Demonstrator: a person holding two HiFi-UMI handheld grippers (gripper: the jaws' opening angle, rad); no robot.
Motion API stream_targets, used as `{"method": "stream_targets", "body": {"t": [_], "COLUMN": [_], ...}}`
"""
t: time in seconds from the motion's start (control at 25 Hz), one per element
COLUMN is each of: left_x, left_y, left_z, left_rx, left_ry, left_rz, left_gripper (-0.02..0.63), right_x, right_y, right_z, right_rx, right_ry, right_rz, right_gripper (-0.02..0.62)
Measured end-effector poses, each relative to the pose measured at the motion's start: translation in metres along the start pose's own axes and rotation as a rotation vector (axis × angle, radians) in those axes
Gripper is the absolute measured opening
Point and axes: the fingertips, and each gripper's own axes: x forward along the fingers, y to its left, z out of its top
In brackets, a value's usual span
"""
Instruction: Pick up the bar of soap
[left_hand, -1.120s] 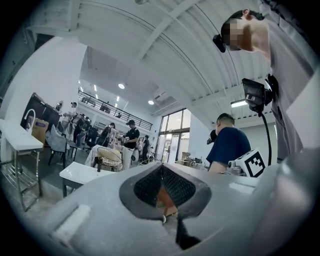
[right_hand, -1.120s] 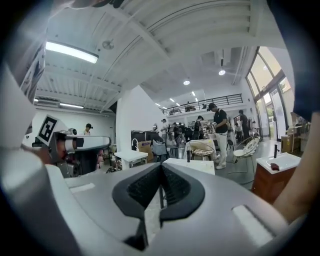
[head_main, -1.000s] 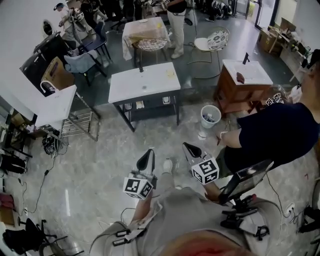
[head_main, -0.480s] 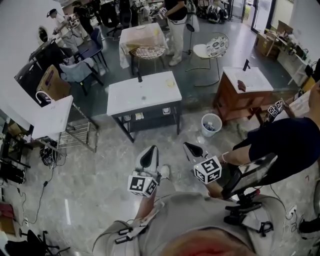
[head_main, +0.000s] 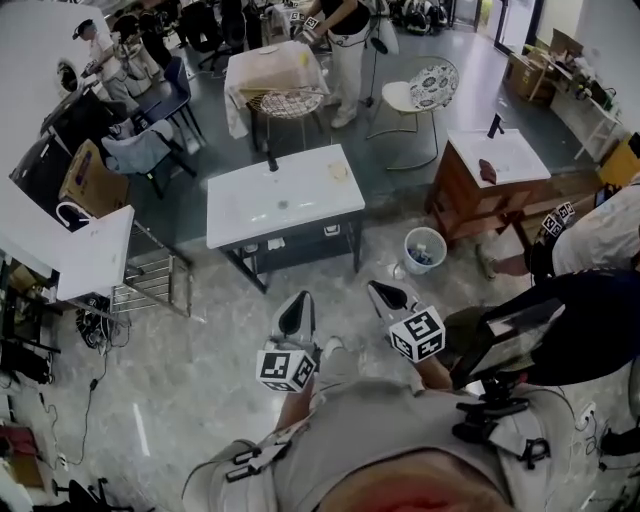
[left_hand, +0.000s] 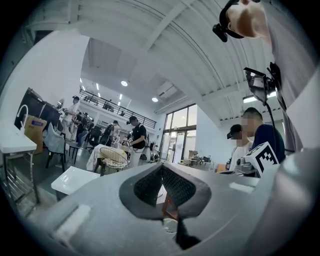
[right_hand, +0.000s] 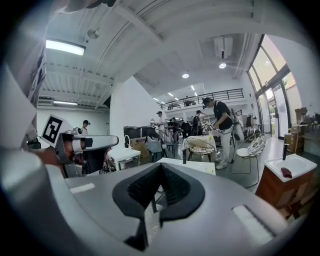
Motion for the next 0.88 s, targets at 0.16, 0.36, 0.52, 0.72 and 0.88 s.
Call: {"method": "stream_targets", "body": {"t": [0.16, 0.36, 0.52, 0.72, 0.88], "left_x": [0.027, 0.057, 0.080, 0.102, 0.118], "left_y": [0.023, 0.034, 0.036, 0.054, 0.085], "left_z": [0.008, 0.013, 0.028, 0.044, 0.036], "left_rx": [-0.011, -0.019, -0.029, -0.035, -0.048], "left_ry": [0.015, 0.022, 0.000, -0.036, -0.040], "left_rz": [-0.014, -0.097, -0.182, -0.228, -0.218], "left_gripper": [-0.006, -0.006, -0.006, -0.006, -0.006], "right_x": [0.023, 0.049, 0.070, 0.099, 0.124], "right_y": [-0.018, -0.033, -0.039, -0.038, -0.039], "right_z": [0.012, 0.019, 0.031, 0.054, 0.054], "right_rx": [0.009, 0.019, 0.017, -0.015, -0.021], "right_ry": [0.003, 0.012, 0.025, 0.008, -0.003], "right_rz": [-0.022, -0.038, -0.044, -0.049, -0.078], "right_gripper": [0.002, 0.002, 0.002, 0.003, 0.002]}}
